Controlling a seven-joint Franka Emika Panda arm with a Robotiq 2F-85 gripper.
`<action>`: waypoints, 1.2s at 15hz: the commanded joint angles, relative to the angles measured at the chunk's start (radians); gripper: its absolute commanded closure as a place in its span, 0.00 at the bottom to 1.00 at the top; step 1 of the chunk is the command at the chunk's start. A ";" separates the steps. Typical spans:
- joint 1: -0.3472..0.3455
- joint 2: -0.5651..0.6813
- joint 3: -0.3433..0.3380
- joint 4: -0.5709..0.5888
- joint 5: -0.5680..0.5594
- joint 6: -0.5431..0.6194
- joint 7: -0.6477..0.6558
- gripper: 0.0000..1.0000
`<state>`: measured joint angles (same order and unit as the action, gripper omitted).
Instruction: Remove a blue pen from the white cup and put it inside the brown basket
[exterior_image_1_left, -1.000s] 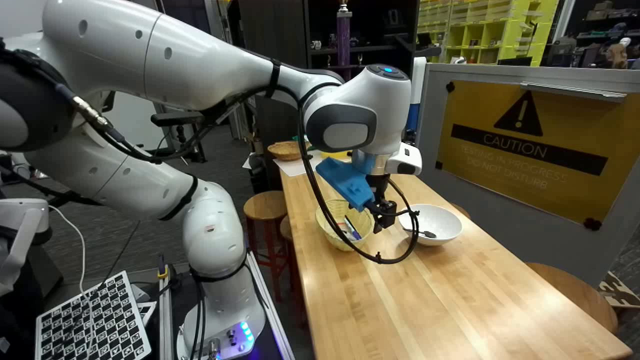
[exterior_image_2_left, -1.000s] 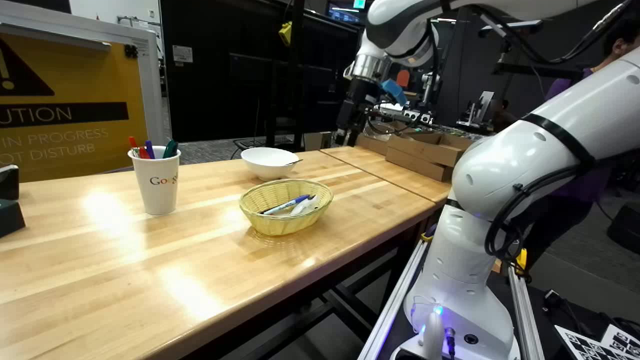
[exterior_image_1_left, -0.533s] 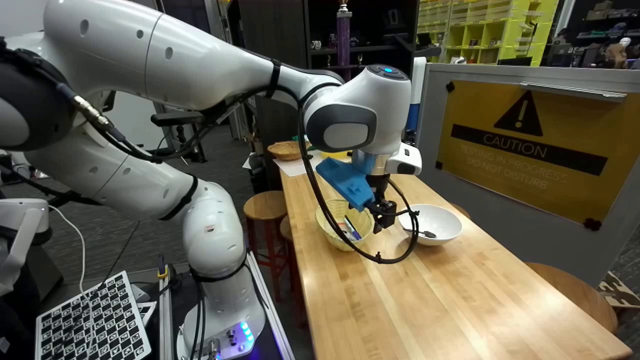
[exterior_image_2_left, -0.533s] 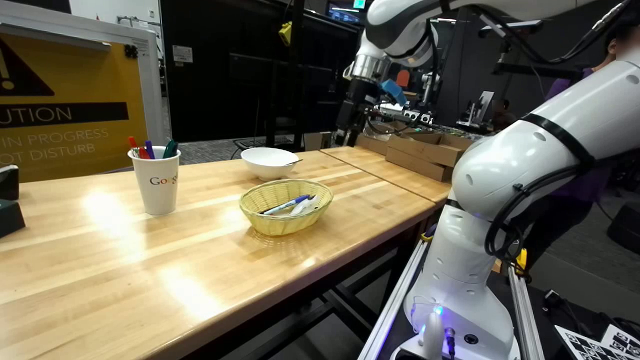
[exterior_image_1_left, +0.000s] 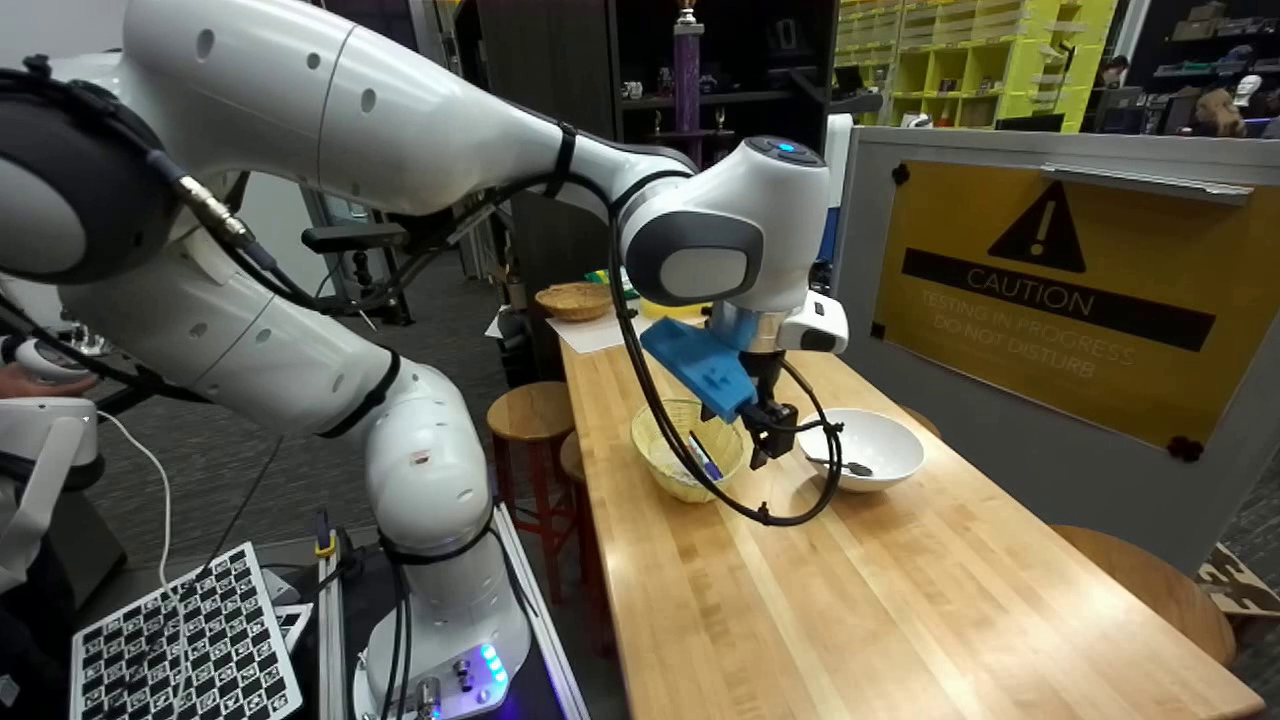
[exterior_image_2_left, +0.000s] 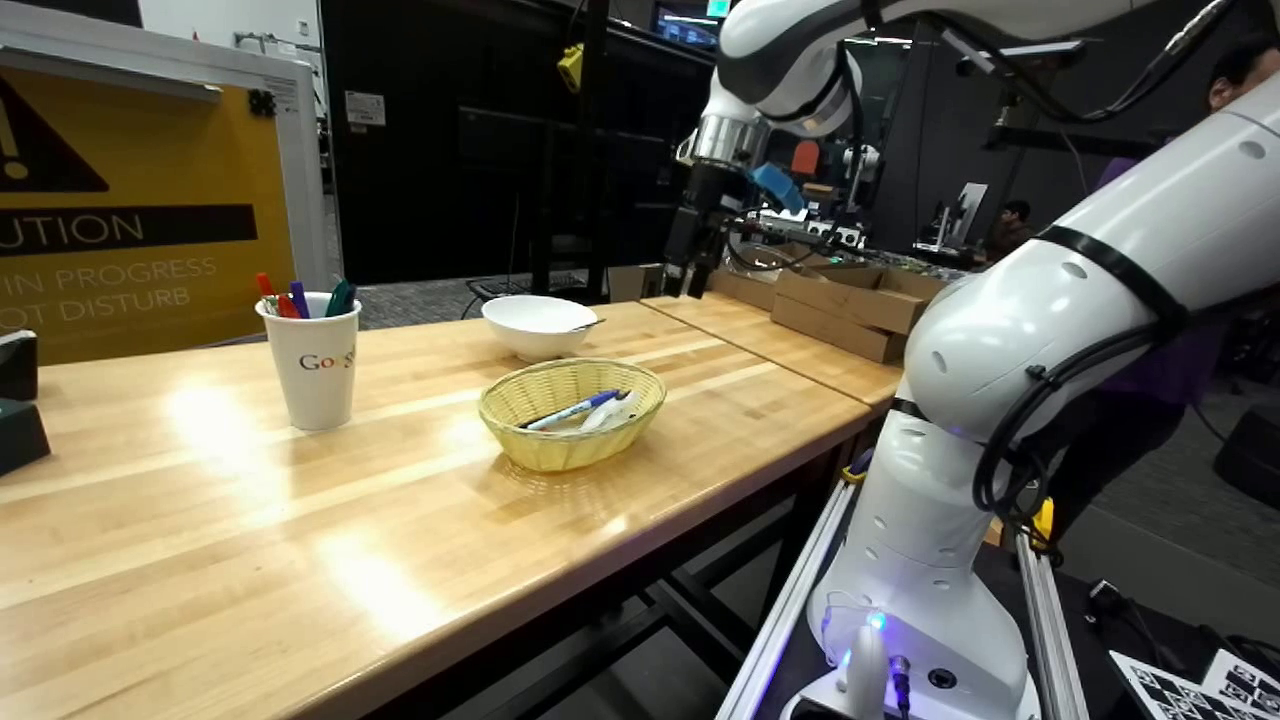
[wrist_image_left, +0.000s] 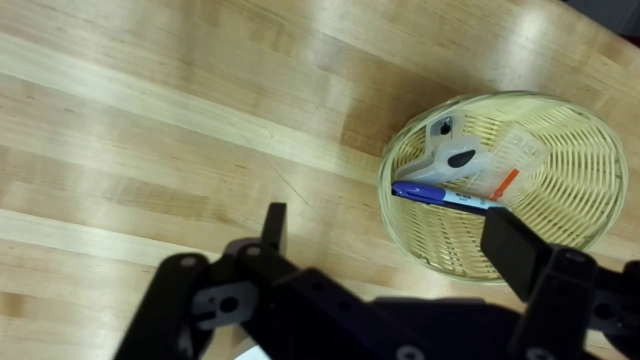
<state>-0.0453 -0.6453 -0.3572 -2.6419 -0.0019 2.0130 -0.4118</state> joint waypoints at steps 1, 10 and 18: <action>0.033 0.128 0.021 0.090 0.060 0.013 -0.039 0.00; 0.032 0.297 0.105 0.233 0.100 -0.040 0.013 0.00; 0.011 0.392 0.100 0.283 0.227 -0.079 -0.042 0.00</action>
<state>-0.0165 -0.2885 -0.2669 -2.3920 0.1805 1.9494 -0.4182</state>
